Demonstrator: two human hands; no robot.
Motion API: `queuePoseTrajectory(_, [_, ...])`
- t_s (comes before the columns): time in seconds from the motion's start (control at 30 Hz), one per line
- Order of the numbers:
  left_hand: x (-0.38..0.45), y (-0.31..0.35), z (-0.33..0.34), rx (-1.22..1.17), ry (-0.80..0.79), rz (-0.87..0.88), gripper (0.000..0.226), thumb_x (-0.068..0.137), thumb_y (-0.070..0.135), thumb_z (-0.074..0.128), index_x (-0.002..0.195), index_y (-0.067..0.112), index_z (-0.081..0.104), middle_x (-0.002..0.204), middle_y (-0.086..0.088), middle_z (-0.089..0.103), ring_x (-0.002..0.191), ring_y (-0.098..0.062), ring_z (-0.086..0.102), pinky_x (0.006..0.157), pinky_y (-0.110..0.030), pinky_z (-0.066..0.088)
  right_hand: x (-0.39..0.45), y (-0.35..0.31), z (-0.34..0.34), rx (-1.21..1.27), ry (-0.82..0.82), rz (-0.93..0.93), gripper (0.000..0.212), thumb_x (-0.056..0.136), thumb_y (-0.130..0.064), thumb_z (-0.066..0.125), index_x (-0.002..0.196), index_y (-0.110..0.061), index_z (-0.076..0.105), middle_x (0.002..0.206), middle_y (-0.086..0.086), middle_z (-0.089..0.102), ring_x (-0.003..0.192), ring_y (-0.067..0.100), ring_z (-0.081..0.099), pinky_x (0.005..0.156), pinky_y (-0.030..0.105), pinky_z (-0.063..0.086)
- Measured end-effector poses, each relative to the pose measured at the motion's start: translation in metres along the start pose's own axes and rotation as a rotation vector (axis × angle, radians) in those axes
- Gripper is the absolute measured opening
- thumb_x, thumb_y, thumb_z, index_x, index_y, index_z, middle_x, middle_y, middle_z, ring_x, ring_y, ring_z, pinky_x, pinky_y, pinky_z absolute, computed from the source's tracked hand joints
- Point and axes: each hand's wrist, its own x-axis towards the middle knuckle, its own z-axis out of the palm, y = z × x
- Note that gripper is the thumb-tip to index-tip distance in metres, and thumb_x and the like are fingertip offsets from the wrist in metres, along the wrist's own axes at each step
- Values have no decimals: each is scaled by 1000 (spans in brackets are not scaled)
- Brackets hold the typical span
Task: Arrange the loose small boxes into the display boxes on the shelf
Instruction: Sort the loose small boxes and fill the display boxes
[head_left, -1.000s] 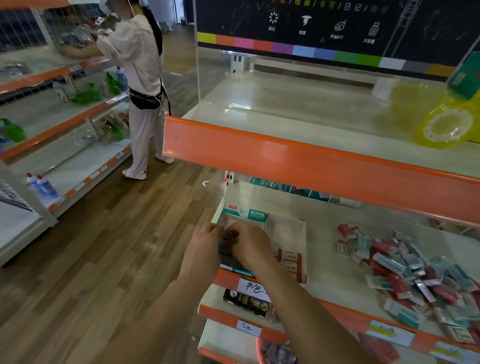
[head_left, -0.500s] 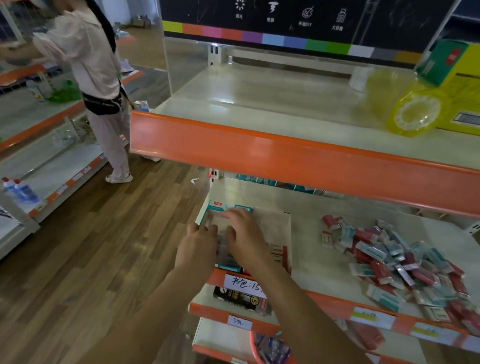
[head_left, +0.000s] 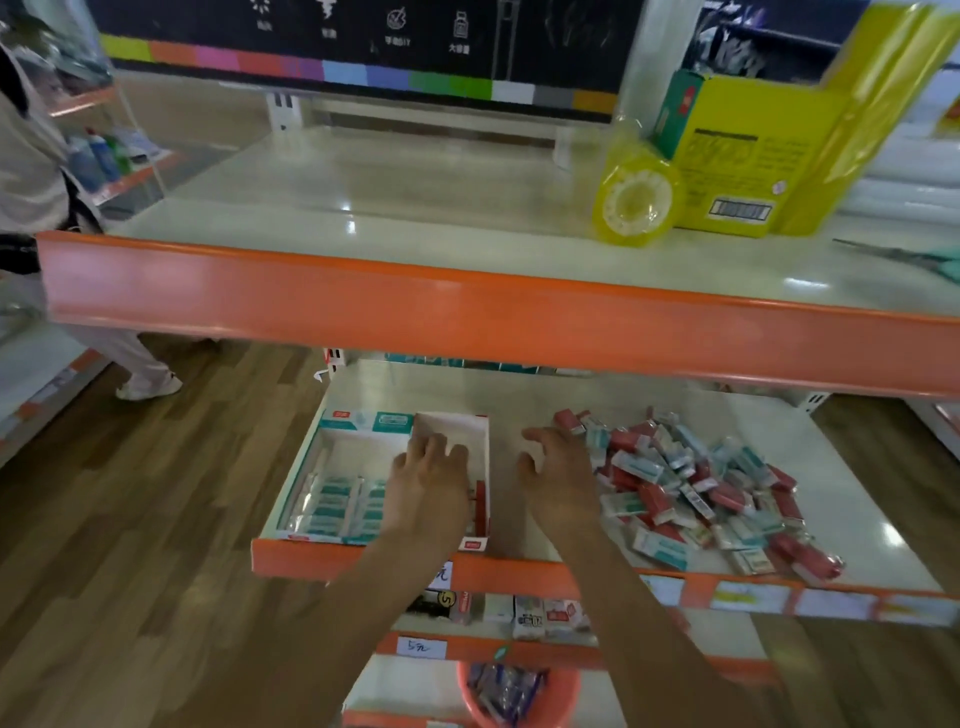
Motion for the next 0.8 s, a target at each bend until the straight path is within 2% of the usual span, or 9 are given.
queuePoseTrajectory(0.2, [5, 36, 15, -26, -6, 103, 37, 92, 26, 45, 128, 17, 49, 130, -6, 49, 121, -27, 40, 97, -37, 35, -8, 22, -17, -6, 11, 64, 34, 89, -14, 56, 123, -16, 57, 137, 3, 47, 111, 22, 56, 87, 37, 50])
queuePoseTrajectory(0.27, [8, 48, 19, -82, 22, 141, 36, 91, 26, 46, 125, 18, 51, 130, -5, 50, 122, -26, 39, 99, -35, 35, -8, 31, -22, -41, 3, 72, 44, 90, -13, 54, 133, -17, 50, 151, 5, 35, 122, 24, 51, 86, 36, 50])
queuePoseTrajectory(0.37, [14, 69, 26, -113, 21, 202, 36, 91, 25, 46, 126, 16, 49, 135, -3, 44, 129, -23, 33, 104, -32, 33, -6, 41, -29, -176, -123, 28, 55, 94, -14, 48, 147, -15, 33, 160, 5, 18, 142, 21, 31, 97, 32, 45])
queuePoseTrajectory(0.47, [19, 87, 36, -141, -119, 244, 56, 90, 16, 49, 142, 13, 28, 153, -4, 21, 142, -25, 15, 112, -36, 25, -3, 43, -31, -163, -174, -32, 43, 95, -9, 48, 138, -7, 44, 151, 12, 36, 136, 26, 40, 101, 27, 38])
queuePoseTrajectory(0.53, [20, 93, 43, -130, -250, 260, 71, 92, 15, 48, 150, 16, 8, 158, 0, 3, 145, -24, 1, 117, -39, 16, -6, 44, -32, -131, -141, -10, 42, 94, -7, 48, 136, -8, 49, 145, 9, 44, 129, 23, 47, 102, 24, 37])
queuePoseTrajectory(0.57, [20, 94, 45, -114, -279, 261, 72, 93, 17, 46, 151, 17, 3, 159, 1, 0, 145, -24, -2, 118, -40, 15, -9, 46, -32, -121, -117, 4, 44, 93, -7, 48, 137, -10, 49, 145, 8, 45, 128, 21, 48, 103, 24, 37])
queuePoseTrajectory(0.63, [16, 94, 49, -91, -248, 254, 69, 93, 19, 46, 150, 18, 7, 157, 1, 5, 144, -26, 3, 116, -40, 18, -16, 49, -31, -109, -52, -20, 41, 90, -6, 51, 131, -10, 55, 137, 7, 52, 120, 21, 55, 98, 24, 41])
queuePoseTrajectory(0.73, [8, 93, 50, -120, -102, 214, 52, 89, 19, 47, 139, 20, 33, 139, -2, 34, 128, -24, 29, 102, -34, 36, -27, 53, -29, -101, -5, -68, 31, 84, -5, 57, 114, -11, 62, 112, 6, 62, 97, 25, 63, 78, 25, 46])
queuePoseTrajectory(0.8, [1, 90, 51, -113, -53, 173, 45, 86, 20, 50, 130, 22, 41, 124, -3, 39, 114, -24, 39, 91, -33, 42, -31, 54, -29, -87, -7, -35, 35, 83, -7, 59, 118, -13, 60, 115, 4, 60, 96, 25, 63, 73, 28, 47])
